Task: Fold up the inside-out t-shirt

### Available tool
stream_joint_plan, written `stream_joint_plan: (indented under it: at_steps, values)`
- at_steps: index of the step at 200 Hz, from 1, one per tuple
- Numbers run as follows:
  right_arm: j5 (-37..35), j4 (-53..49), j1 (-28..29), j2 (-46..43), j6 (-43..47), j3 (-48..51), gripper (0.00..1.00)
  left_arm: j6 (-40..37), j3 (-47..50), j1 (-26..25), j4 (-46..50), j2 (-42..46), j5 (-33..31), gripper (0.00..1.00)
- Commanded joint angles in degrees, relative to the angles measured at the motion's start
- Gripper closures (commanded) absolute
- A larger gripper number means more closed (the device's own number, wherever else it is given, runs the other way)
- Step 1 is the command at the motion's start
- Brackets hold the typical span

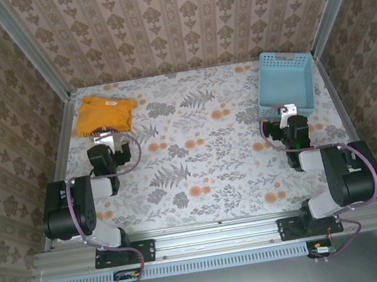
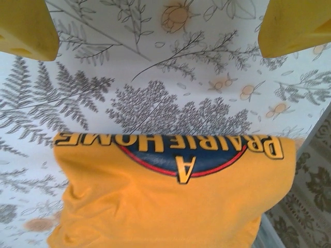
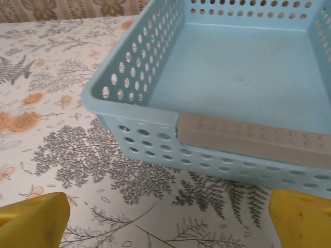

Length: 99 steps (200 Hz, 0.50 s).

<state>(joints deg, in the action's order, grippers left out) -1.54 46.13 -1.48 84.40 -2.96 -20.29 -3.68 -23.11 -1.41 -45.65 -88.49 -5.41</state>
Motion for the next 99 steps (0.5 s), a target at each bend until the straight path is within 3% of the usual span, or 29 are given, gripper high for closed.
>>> stream_joint_plan:
  at_steps: [1,99]
  values:
    - [3.13,5.64,-0.28,3.30,-0.65,-1.63,0.00,0.74,0.09,0.27,-4.06,0.20,3.35,0.00]
    - [-0.74,3.24,1.83,3.36,0.85,-2.92,0.00,0.80,0.02,0.25,-4.12,0.10,2.95,0.00]
